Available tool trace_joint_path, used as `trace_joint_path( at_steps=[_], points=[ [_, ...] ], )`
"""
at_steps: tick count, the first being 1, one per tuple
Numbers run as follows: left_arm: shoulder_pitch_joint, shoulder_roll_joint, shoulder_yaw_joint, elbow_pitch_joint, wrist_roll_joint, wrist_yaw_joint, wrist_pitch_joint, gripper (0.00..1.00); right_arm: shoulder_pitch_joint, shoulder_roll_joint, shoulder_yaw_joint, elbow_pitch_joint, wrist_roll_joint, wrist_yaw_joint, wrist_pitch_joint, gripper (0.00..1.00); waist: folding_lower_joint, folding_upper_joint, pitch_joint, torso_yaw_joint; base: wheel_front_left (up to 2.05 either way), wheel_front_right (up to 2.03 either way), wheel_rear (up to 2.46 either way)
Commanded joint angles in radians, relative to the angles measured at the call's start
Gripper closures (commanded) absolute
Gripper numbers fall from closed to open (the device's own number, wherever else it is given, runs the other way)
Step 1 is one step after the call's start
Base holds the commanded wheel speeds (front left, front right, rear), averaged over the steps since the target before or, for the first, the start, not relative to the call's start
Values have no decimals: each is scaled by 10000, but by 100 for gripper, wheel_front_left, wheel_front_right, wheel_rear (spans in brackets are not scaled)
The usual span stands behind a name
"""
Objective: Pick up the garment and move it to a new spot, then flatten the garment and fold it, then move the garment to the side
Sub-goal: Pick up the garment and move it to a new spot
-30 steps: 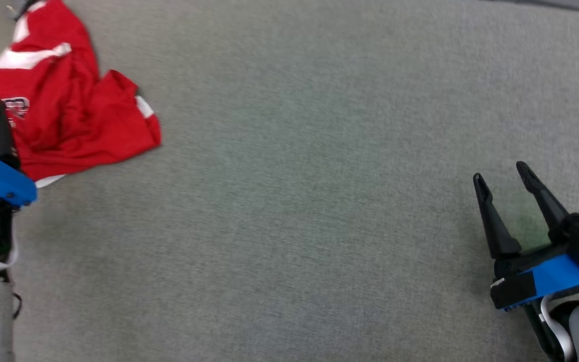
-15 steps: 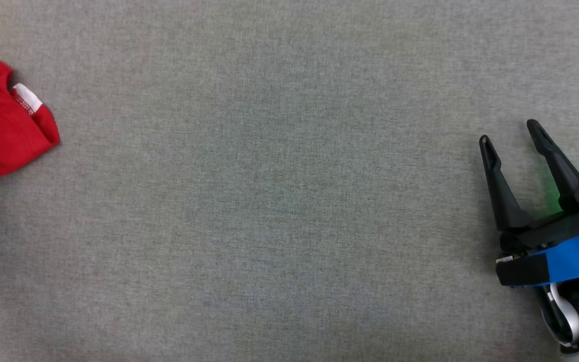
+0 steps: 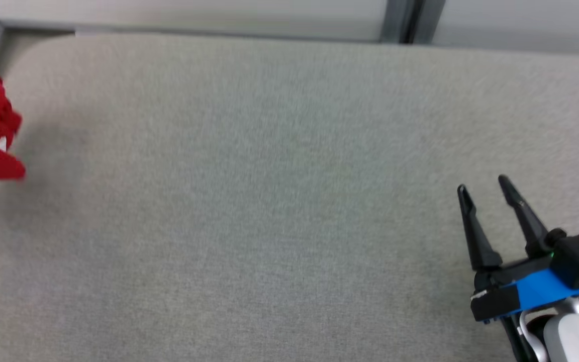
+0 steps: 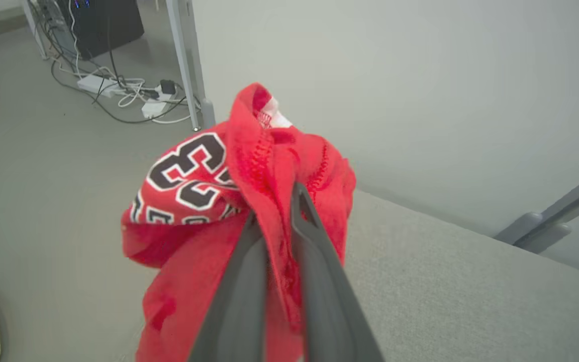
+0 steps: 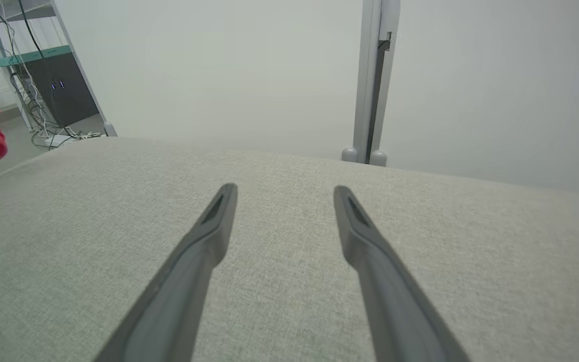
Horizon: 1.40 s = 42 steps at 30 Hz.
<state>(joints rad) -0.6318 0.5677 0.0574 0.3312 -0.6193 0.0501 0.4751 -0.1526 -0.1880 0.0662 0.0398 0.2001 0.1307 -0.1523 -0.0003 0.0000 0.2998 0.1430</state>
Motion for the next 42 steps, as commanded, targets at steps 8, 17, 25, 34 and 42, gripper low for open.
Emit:
trace_joint_path(
  at_steps=[8, 17, 25, 34, 42],
  points=[
    [-1207, -313, -1107, -1789, -19, -709, 758, 100, 759, 401, -33, 269, 145, 1, -134, 0, 3, 0, -2153, -1205, 0, 0, 0],
    [-1260, -1651, -2775, -3344, -556, -1061, 1849, 100, 891, 657, -90, 137, 173, 1, -152, 0, 3, 0, -2016, -2139, 0, 0, 0],
    [-455, -2800, -4440, -2781, 38, -1240, 1302, 100, 260, 760, 223, 207, 244, 1, -301, 0, 3, 0, -974, -3329, 0, 0, 0],
    [136, -4105, -5524, 210, 867, -939, -395, 15, -244, 860, 458, 673, 420, 1, -641, 0, 3, 0, -297, -4242, 0, 0, 0],
    [376, -4772, -5557, 1354, 717, -1108, -2431, 0, -169, 763, 334, 908, 364, 1, -768, 0, 3, 0, -639, -3964, 0, 0, 0]
  ],
)
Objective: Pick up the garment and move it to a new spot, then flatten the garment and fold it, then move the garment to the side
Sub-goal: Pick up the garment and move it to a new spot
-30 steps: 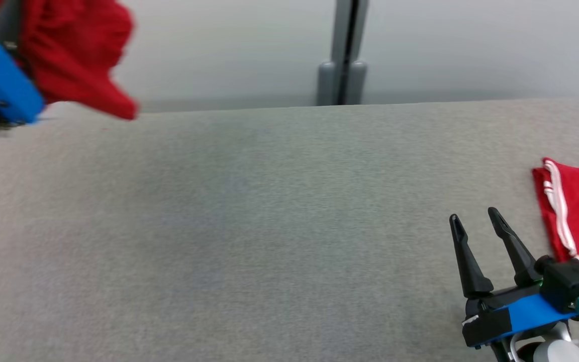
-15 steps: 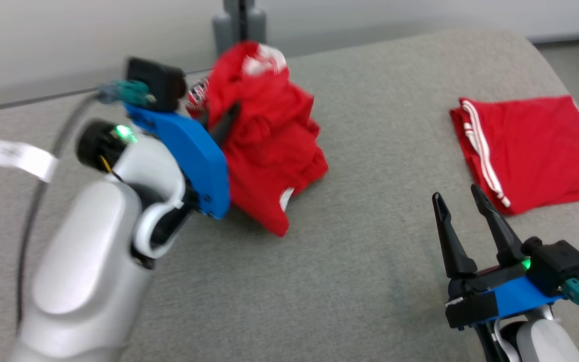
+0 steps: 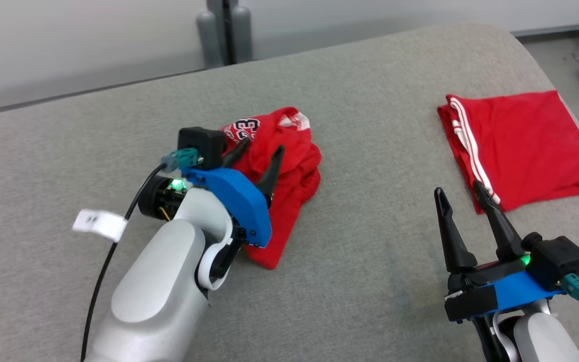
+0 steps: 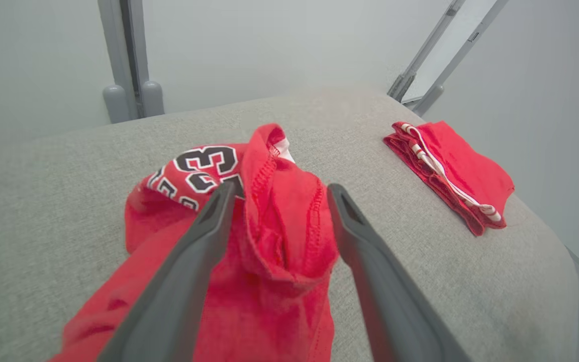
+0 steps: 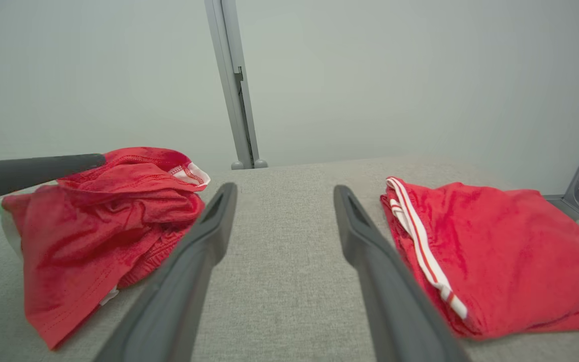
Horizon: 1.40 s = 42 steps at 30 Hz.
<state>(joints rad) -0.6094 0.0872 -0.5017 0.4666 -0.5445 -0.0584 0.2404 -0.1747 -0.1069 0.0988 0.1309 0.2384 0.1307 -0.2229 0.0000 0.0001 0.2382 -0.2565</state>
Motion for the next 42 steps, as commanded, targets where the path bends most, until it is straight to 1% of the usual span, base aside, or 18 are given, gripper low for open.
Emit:
trace_joint_path(
  at_steps=[1, 4, 7, 9, 13, 17, 21, 25, 28, 32, 35, 42],
  points=[
    [268, -7, 85, -36, -107, -54, -390, 0, 97, -68, 10, -5, -34, 1, -48, 0, 0, -1, -117, 116, 0, 0, 0],
    [682, 22, 304, -285, -191, -125, -1347, 0, 218, -114, -16, -39, -47, 1, 69, 0, 0, -1, -425, 424, 0, 0, 0],
    [1289, 263, 522, -548, -244, -180, -2247, 0, 371, -170, -112, -105, -56, 1, 189, 0, 0, -1, -738, 783, 0, 0, 0],
    [1714, 565, 647, -668, -27, 11, -2789, 0, 501, -231, -196, -150, -60, 1, 285, 0, 0, -1, -954, 1006, 0, 0, 0],
    [2680, 959, 1101, -968, 78, 442, -3922, 0, 797, -293, -382, -269, -85, 1, 537, 0, 0, -1, -1339, 1426, 0, 0, 0],
    [3632, 1352, 1512, -1189, 152, 743, -4636, 0, 1084, -306, -543, -267, -80, 1, 775, 0, 0, -1, -1664, 1764, 0, 0, 0],
    [4450, 1577, 1985, -1607, 273, 1039, -4962, 0, 1367, -293, -627, -149, 17, 1, 903, 0, 0, -1, -1902, 2017, 0, 0, 0],
    [5169, 1524, 2510, -2263, 467, 1218, -5054, 0, 1533, -232, -664, -71, 99, 1, 971, 0, 0, -1, -1995, 2185, 0, 0, 0],
    [5622, 1418, 2998, -2795, 762, 1167, -5056, 0, 1617, -219, -657, -9, 142, 1, 1031, 0, 0, -1, -2012, 2264, 0, 0, 0],
    [6061, 1208, 3486, -3012, 1115, 1016, -5062, 0, 1627, -195, -656, 40, 128, 1, 1075, 0, 0, -1, -2022, 2294, 0, 0, 0],
    [6320, 1079, 3632, -2919, 1326, 856, -5062, 0, 1626, -174, -661, 93, 132, 1, 1105, 0, 0, -1, -2044, 2297, 0, 0, 0],
    [6352, 921, 3836, -2713, 1652, 650, -5063, 0, 1670, -150, -630, 168, 164, 1, 1124, 0, 0, -1, -2064, 2282, 0, 0, 0]
  ],
)
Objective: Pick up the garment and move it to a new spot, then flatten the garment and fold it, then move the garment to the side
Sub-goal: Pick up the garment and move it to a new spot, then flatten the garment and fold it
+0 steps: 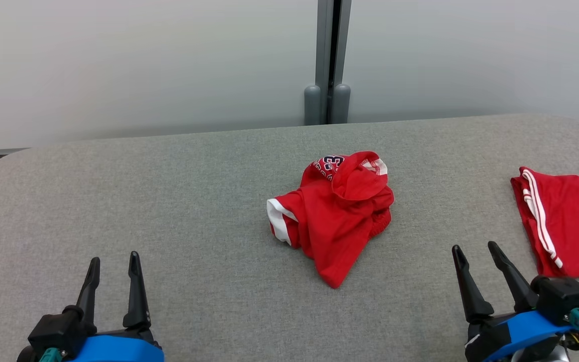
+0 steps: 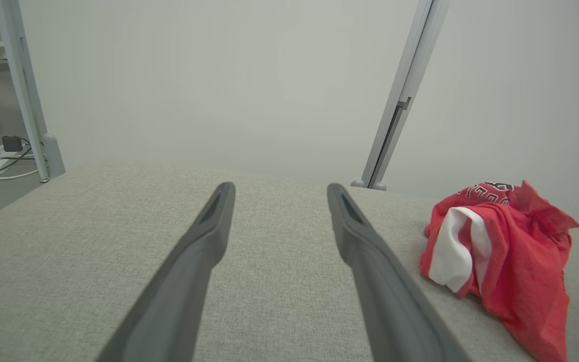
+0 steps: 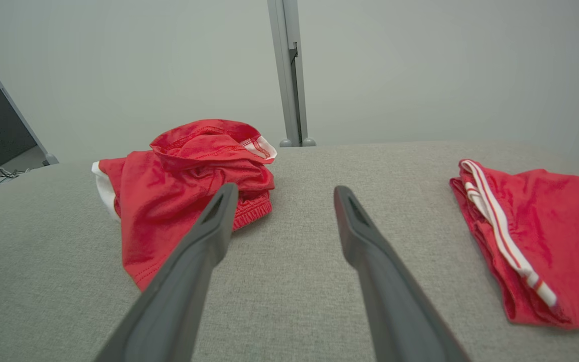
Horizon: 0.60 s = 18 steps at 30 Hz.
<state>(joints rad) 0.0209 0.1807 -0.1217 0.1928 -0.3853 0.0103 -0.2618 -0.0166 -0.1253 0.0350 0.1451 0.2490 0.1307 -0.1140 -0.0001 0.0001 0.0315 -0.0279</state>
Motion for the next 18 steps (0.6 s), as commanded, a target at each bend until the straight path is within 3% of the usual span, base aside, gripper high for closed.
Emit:
trace_joint_path(
  at_steps=[1, 10, 18],
  points=[
    [26, -29, 52, 39, 103, -67, -41, 0, 91, 43, 10, 26, 59, 1, 26, 0, 1, -1, 11, -3, 0, 0, 0],
    [-82, -77, 192, 122, 258, -218, -42, 0, -116, 125, 263, 24, 92, 1, 80, 0, 1, -1, 85, 66, 0, 0, 0],
    [-438, -19, 120, 25, 353, -338, -43, 0, -1109, 318, 2395, 644, 405, 1, 1010, 0, 1, -1, 618, 432, 0, 0, 0]
  ],
)
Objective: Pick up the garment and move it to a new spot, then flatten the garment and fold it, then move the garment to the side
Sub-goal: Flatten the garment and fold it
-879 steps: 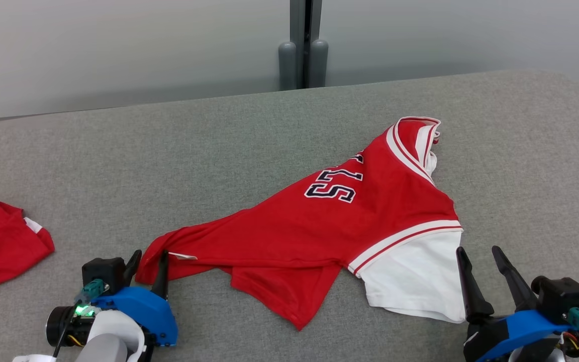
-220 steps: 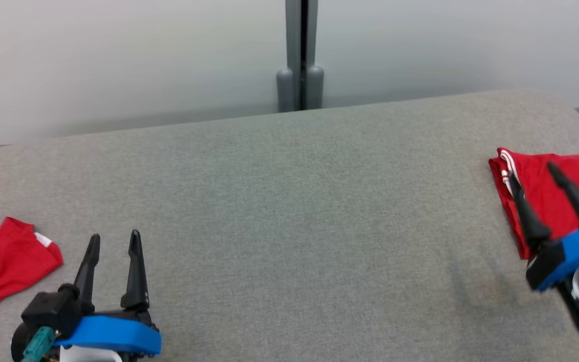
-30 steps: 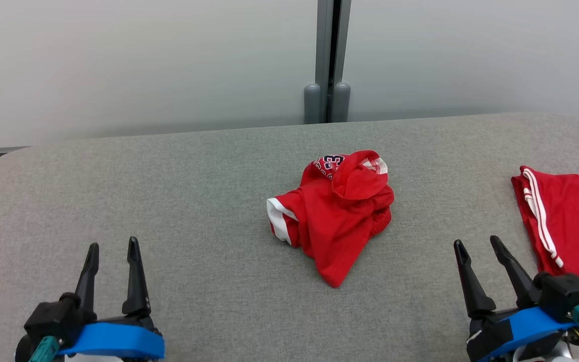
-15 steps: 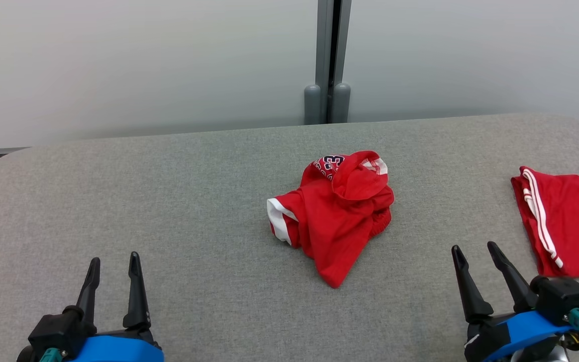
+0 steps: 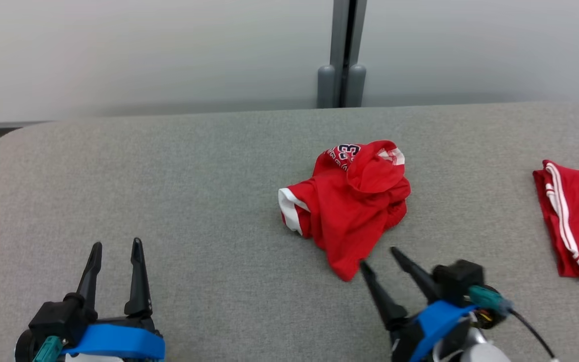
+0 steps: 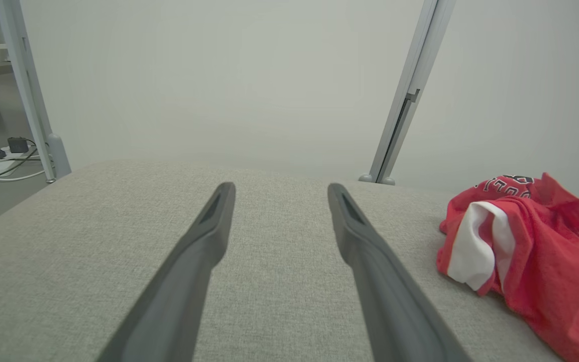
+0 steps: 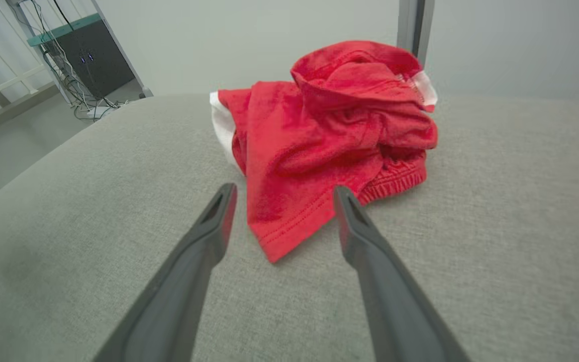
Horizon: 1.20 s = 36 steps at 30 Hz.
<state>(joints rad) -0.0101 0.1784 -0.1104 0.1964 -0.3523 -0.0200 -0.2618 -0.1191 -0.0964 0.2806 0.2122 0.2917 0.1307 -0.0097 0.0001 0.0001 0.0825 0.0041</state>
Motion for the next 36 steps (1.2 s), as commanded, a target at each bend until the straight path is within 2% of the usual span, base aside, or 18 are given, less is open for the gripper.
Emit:
trace_joint_path(
  at_steps=[1, 5, 12, 16, 17, 18, 21, 25, 30, 36],
  points=[
    [-179, 6, -25, -32, 34, -52, -43, 0, -285, 59, 184, 175, -93, 1, 108, 0, -1, -1, 221, 185, 0, 0, 0],
    [-449, -14, -117, -73, 81, -66, -43, 0, -1152, 220, 1066, 1202, -500, 0, 563, 0, -1, -1, 643, 445, 0, 0, 0],
    [-876, -135, -247, -90, 108, -146, -43, 0, -2534, 402, 745, 3453, -2433, 1, 795, 0, -1, -1, 1115, 958, 0, 0, 0],
    [-995, -213, -257, -46, 121, -180, -43, 0, -2911, 423, 642, 4454, -3031, 1, 878, 0, -1, -1, 1168, 1081, 0, 0, 0],
    [-998, -232, -253, -24, 122, -194, -43, 0, -2945, 426, 539, 4619, -3093, 0, 830, 36, -1, -1, 1164, 1102, 0, 0, 0],
    [-988, -246, -243, -4, 122, -205, -43, 0, -2981, 419, 418, 4724, -3131, 0, 713, 100, -1, -1, 1149, 1117, 0, 0, 0],
    [-914, -297, -180, 63, 115, -214, -43, 0, -2960, 420, 21, 4714, -2976, 0, 372, 100, -1, -1, 1026, 1087, 0, 0, 0],
    [-735, -317, -86, 110, 119, -234, -43, 0, -2709, 433, -401, 4088, -2809, 1, 93, 100, -1, -1, 750, 948, 0, 0, 0],
    [-523, -353, 6, 114, 152, -267, -43, 0, -2552, -71, -545, 2134, -2865, 1, 222, 100, -1, -1, 338, 730, 0, 0, 0],
    [-423, -425, 37, 105, 198, -321, -43, 0, -3219, -1257, 28, -415, -2651, 1, 1289, 100, -1, -1, 168, 609, 0, 0, 0]
  ],
)
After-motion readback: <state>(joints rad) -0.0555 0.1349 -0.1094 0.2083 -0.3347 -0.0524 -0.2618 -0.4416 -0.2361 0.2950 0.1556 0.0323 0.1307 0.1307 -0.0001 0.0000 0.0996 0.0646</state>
